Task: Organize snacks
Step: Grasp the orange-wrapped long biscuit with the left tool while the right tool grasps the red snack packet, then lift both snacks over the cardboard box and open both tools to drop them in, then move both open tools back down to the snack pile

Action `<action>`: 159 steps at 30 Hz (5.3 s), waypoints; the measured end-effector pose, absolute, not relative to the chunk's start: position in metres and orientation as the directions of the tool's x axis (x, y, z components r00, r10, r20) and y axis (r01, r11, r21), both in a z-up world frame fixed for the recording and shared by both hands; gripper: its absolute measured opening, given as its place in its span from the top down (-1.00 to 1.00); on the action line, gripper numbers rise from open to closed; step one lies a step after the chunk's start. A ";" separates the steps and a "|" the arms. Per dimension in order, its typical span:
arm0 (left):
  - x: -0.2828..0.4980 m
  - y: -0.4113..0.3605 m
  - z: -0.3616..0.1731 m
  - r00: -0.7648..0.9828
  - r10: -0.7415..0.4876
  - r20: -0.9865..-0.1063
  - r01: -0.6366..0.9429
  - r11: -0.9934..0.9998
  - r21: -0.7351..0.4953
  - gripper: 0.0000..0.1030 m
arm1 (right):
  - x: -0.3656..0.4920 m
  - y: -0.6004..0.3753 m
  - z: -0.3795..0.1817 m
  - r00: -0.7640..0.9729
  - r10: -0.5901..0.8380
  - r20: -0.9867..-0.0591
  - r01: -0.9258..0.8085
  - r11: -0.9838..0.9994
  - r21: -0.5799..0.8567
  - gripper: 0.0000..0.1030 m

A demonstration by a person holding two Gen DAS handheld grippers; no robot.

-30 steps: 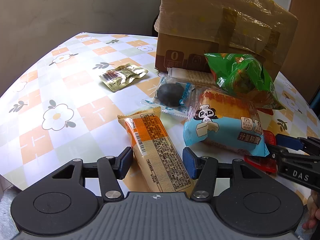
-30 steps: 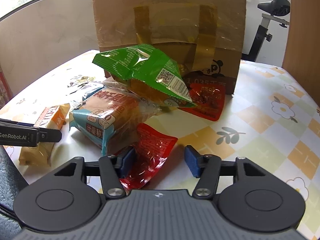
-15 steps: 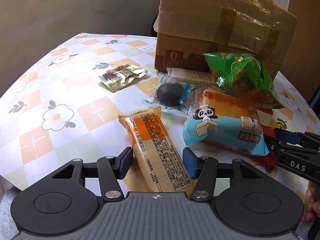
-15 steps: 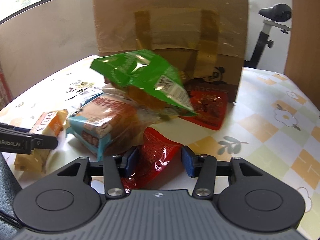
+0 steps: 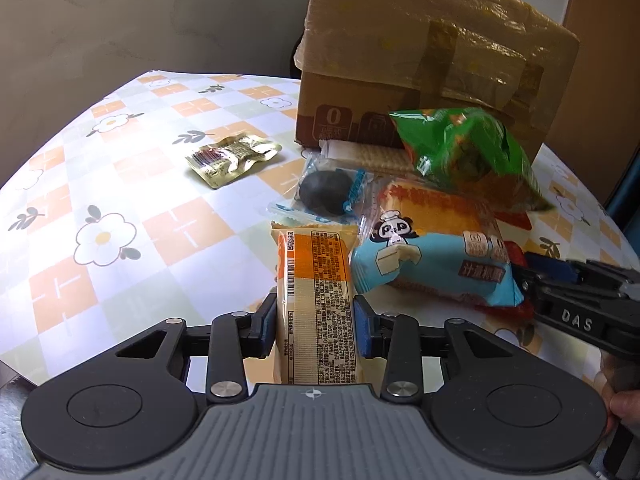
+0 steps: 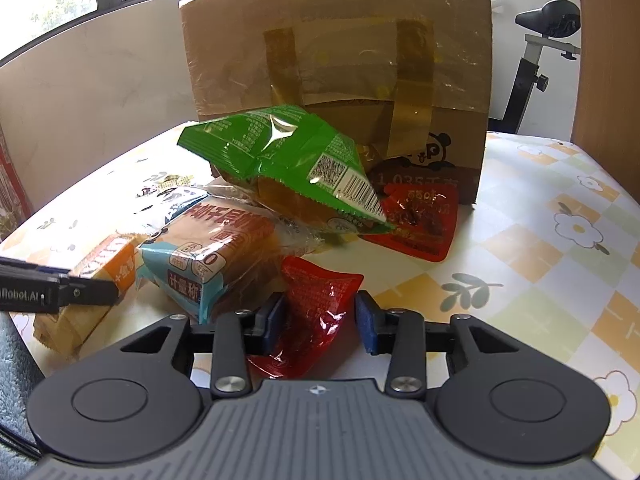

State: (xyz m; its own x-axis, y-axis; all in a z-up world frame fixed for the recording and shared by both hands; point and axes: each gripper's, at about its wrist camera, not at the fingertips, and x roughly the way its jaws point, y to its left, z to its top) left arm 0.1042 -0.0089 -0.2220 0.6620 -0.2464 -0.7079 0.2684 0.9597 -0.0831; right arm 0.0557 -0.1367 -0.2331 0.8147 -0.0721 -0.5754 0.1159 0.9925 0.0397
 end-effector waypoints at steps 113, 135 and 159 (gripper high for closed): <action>0.218 -0.051 -0.006 0.864 -0.417 -0.282 0.387 0.908 -0.159 0.22 | 0.152 -0.213 -0.019 0.989 0.007 -0.149 -0.001 0.999 0.034 0.86; 0.264 -0.037 -0.025 0.843 -0.385 -0.377 0.383 0.920 -0.082 -0.80 | 0.198 -0.229 -0.035 0.958 0.015 -0.287 0.061 0.965 0.254 -0.85; 0.232 0.044 -0.081 0.830 -0.281 -0.481 0.259 0.959 -0.113 -0.82 | 0.126 -0.192 -0.085 0.914 -0.064 -0.402 0.123 0.985 0.124 -1.00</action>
State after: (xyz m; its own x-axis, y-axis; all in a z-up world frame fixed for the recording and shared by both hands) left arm 0.2322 0.0440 -0.0808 0.8301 -0.2813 -0.4814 0.2592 0.9591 -0.1135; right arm 0.1262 -0.1922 -0.0846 0.9135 -0.0636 -0.4018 0.1229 0.9847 0.1235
